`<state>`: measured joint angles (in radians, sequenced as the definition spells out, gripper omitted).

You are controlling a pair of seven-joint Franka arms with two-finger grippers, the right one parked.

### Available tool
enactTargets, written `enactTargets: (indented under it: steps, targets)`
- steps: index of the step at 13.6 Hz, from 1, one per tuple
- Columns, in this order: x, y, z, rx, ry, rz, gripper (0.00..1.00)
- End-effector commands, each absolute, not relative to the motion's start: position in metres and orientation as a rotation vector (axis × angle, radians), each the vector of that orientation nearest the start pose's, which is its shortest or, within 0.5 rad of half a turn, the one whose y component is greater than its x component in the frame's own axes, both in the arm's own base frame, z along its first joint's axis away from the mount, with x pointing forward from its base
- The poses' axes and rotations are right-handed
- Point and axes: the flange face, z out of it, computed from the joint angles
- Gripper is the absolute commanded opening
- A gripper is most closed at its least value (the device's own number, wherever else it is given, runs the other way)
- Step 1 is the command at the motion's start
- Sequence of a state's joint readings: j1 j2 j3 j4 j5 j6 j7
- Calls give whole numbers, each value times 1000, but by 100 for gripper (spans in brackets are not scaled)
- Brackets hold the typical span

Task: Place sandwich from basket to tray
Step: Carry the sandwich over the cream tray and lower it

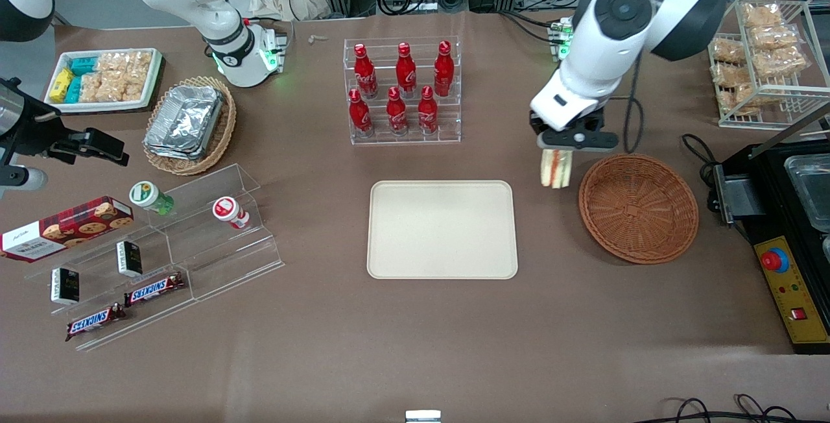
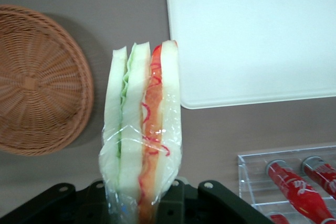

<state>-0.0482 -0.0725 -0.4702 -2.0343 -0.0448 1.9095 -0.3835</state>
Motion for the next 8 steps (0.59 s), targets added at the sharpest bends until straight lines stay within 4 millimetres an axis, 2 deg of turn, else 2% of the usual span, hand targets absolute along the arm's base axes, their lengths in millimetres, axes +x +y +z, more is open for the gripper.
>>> enactTargets:
  steps: [1, 3, 8]
  targets:
    - [476, -292, 459, -3158, 183, 120, 0]
    - [481, -307, 440, -3171, 142, 126, 0]
    - [495, -330, 387, -3168, 127, 84, 0]
